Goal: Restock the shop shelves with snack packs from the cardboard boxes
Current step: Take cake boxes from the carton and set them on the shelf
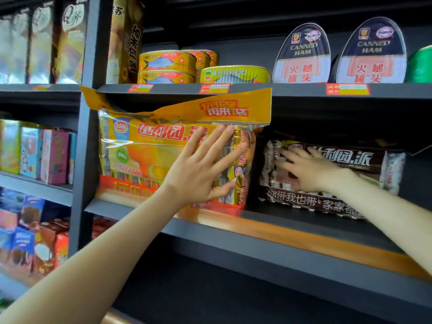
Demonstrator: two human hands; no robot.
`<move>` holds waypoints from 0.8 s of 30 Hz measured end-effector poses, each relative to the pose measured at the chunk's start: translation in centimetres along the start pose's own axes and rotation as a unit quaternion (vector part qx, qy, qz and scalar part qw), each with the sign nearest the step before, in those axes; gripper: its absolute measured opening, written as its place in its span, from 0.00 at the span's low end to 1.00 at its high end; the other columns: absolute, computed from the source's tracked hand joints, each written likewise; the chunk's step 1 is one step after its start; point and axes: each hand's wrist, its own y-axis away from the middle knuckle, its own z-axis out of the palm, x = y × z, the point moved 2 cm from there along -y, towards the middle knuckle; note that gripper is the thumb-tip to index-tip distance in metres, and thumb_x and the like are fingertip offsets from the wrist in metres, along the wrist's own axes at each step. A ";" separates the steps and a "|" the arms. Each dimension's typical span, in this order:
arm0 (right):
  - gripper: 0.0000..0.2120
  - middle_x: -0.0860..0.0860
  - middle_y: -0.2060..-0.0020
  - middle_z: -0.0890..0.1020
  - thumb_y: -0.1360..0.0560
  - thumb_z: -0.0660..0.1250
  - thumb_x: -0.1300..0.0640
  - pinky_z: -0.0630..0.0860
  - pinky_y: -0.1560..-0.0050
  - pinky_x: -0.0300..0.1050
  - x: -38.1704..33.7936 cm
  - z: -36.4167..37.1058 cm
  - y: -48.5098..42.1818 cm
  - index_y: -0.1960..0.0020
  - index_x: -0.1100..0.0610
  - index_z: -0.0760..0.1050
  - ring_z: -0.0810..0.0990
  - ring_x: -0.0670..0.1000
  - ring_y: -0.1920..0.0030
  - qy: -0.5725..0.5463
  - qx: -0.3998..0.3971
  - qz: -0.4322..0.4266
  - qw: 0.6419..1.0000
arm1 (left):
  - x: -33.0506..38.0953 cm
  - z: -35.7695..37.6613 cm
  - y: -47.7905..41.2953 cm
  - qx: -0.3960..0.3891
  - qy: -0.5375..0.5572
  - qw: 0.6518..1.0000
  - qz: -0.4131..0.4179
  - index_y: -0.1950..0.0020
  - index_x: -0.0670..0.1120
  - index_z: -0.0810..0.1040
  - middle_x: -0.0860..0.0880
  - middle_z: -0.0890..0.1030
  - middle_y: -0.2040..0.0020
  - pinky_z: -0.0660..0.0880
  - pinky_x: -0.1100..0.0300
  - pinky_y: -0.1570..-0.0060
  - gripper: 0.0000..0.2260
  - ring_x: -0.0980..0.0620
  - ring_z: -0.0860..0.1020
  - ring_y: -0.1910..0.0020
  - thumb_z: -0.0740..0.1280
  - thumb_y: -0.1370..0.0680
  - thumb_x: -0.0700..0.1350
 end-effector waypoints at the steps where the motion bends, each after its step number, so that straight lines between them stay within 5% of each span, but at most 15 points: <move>1: 0.37 0.50 0.22 0.47 0.23 0.64 0.45 0.52 0.26 0.56 -1.0 -1.0 1.3 0.22 0.47 0.47 0.48 0.54 0.23 -0.037 0.026 0.004 0.999 | 0.1 -0.1 0.0 -0.012 0.002 1.000 -0.002 0.23 0.48 0.60 0.39 0.60 0.24 0.56 0.40 0.27 0.30 0.41 0.58 0.24 0.55 0.21 0.62; 5: 0.27 0.48 0.28 0.65 0.21 0.60 0.45 0.71 0.40 0.48 -5.1 -3.8 8.7 0.24 0.48 0.58 0.67 0.52 0.31 -0.174 0.220 0.019 0.960 | 0.9 -2.2 0.0 -0.066 0.051 0.995 -0.051 0.23 0.47 0.62 0.38 0.61 0.24 0.55 0.40 0.27 0.27 0.40 0.58 0.24 0.56 0.19 0.57; 8: 0.21 0.52 0.40 0.77 0.23 0.62 0.50 0.72 0.53 0.45 -8.8 -3.9 14.8 0.31 0.54 0.70 0.77 0.55 0.42 -0.290 0.384 -0.012 0.877 | 3.7 -6.0 1.1 -0.078 0.120 0.980 -0.136 0.26 0.43 0.67 0.38 0.65 0.26 0.58 0.44 0.28 0.24 0.39 0.63 0.26 0.62 0.22 0.48; 10: 0.16 0.53 0.45 0.79 0.21 0.63 0.53 0.72 0.55 0.43 -12.0 -2.3 18.1 0.35 0.57 0.73 0.78 0.54 0.46 -0.352 0.416 -0.051 0.837 | 6.8 -9.4 3.5 -0.101 0.176 0.961 -0.188 0.30 0.41 0.72 0.38 0.70 0.29 0.62 0.47 0.31 0.22 0.39 0.68 0.30 0.63 0.23 0.46; 16: 0.16 0.53 0.48 0.80 0.24 0.61 0.54 0.74 0.51 0.46 -25.7 6.4 25.1 0.39 0.58 0.75 0.78 0.54 0.49 -0.496 0.282 -0.169 0.804 | 18.4 -20.7 18.8 -0.331 0.243 0.855 -0.317 0.39 0.38 0.77 0.39 0.78 0.39 0.75 0.50 0.47 0.20 0.39 0.78 0.44 0.59 0.25 0.48; 19: 0.15 0.56 0.48 0.81 0.26 0.68 0.60 0.78 0.57 0.49 -32.2 10.2 28.8 0.40 0.59 0.76 0.81 0.60 0.50 -0.524 0.171 -0.215 0.806 | 23.7 -27.4 27.7 -0.448 0.227 0.771 -0.392 0.41 0.37 0.78 0.39 0.79 0.43 0.80 0.47 0.55 0.16 0.38 0.80 0.49 0.64 0.25 0.44; 24: 0.19 0.53 0.37 0.75 0.20 0.61 0.57 0.71 0.44 0.46 -42.3 16.7 34.1 0.30 0.57 0.68 0.74 0.55 0.38 -0.536 -0.084 -0.276 0.793 | 29.9 -37.6 38.3 -0.584 0.187 0.660 -0.434 0.43 0.40 0.79 0.41 0.81 0.46 0.79 0.52 0.60 0.17 0.40 0.82 0.54 0.72 0.30 0.41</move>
